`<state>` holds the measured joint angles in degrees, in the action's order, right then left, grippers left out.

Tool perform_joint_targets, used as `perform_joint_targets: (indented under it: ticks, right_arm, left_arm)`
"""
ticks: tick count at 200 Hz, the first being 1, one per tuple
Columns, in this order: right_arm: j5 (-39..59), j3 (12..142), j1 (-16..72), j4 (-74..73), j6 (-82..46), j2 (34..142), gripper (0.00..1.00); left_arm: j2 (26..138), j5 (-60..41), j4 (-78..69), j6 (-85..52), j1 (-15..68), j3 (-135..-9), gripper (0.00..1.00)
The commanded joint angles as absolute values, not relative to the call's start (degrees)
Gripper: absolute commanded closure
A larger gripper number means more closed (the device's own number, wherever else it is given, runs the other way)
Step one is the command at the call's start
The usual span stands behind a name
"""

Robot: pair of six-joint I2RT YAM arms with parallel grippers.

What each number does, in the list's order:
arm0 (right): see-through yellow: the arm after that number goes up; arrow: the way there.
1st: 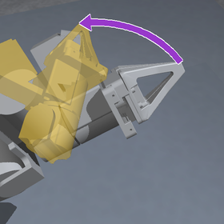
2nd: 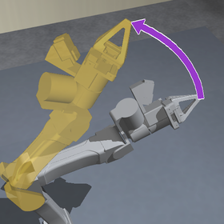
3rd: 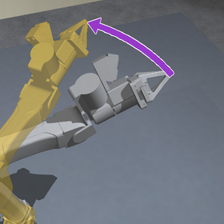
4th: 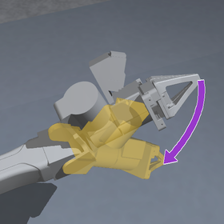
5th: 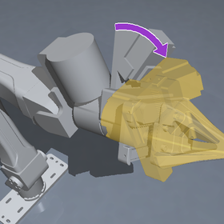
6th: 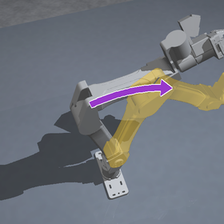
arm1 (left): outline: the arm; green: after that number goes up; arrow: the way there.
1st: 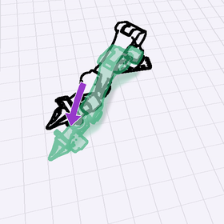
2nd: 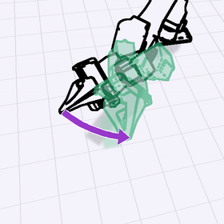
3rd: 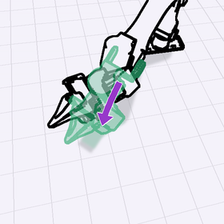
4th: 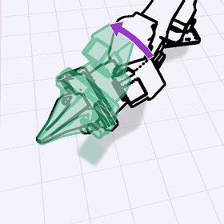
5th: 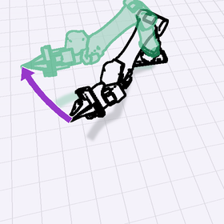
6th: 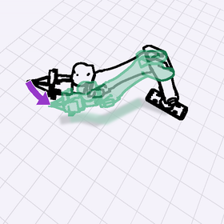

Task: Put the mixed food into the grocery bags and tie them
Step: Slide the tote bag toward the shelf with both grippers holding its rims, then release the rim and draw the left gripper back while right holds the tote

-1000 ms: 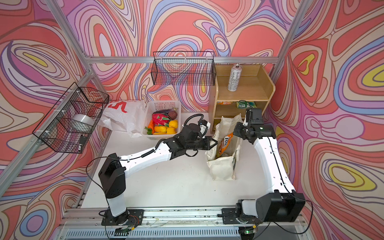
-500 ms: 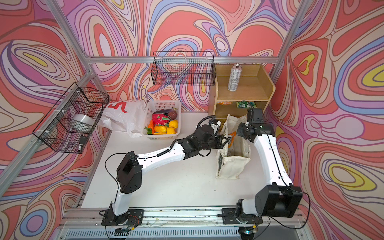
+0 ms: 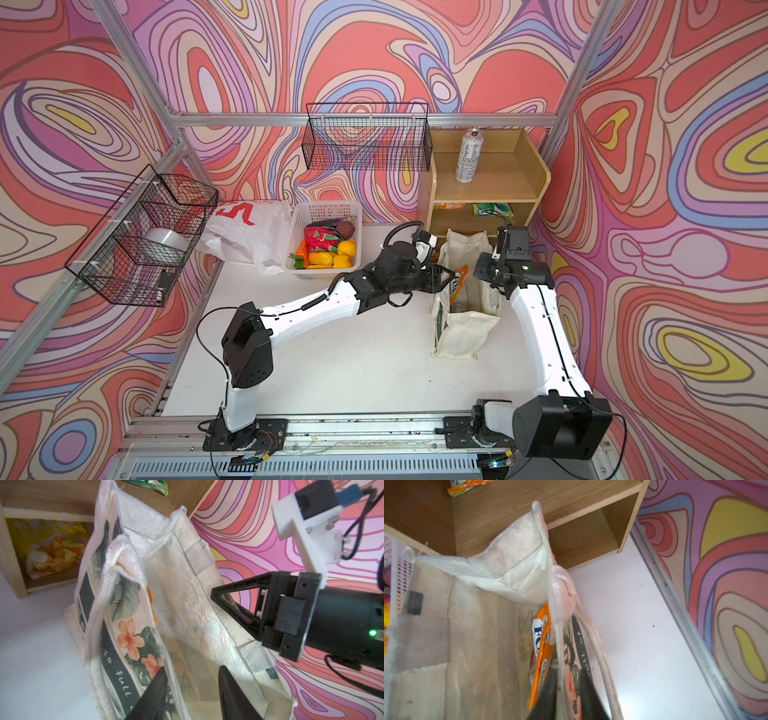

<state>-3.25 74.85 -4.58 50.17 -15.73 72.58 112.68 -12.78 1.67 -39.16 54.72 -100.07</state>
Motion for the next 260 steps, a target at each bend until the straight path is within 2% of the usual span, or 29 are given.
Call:
perform_joint_targets:
  ticks: [1,36,96,133,170,260]
  right_arm:
    - [-4.2,73.5,-4.8,50.1,-15.5,71.5,1.0]
    - [-5.7,74.5,-4.8,49.7,-15.3,71.6,1.0]
    - [-10.2,82.1,-4.9,49.6,-14.2,75.0,1.0]
    - [-11.5,81.5,-5.1,48.0,-13.7,77.5,1.0]
    - [-14.1,81.4,-6.4,47.3,-14.1,78.7,1.0]
    - [-13.6,86.0,-8.4,47.5,-14.7,81.9,1.0]
  left_arm:
    - [105.6,-14.2,6.3,-33.6,53.2,-99.3,0.55]
    - [97.5,-13.3,10.8,-29.8,50.6,-93.1,0.55]
    - [82.1,-6.0,21.0,-24.8,47.1,-79.6,0.55]
    - [74.7,-3.7,22.8,-24.3,45.6,-72.9,0.53]
    - [72.8,-3.0,23.8,-24.3,45.4,-70.9,0.52]
    - [73.5,-3.2,23.1,-24.7,45.0,-69.8,0.52]
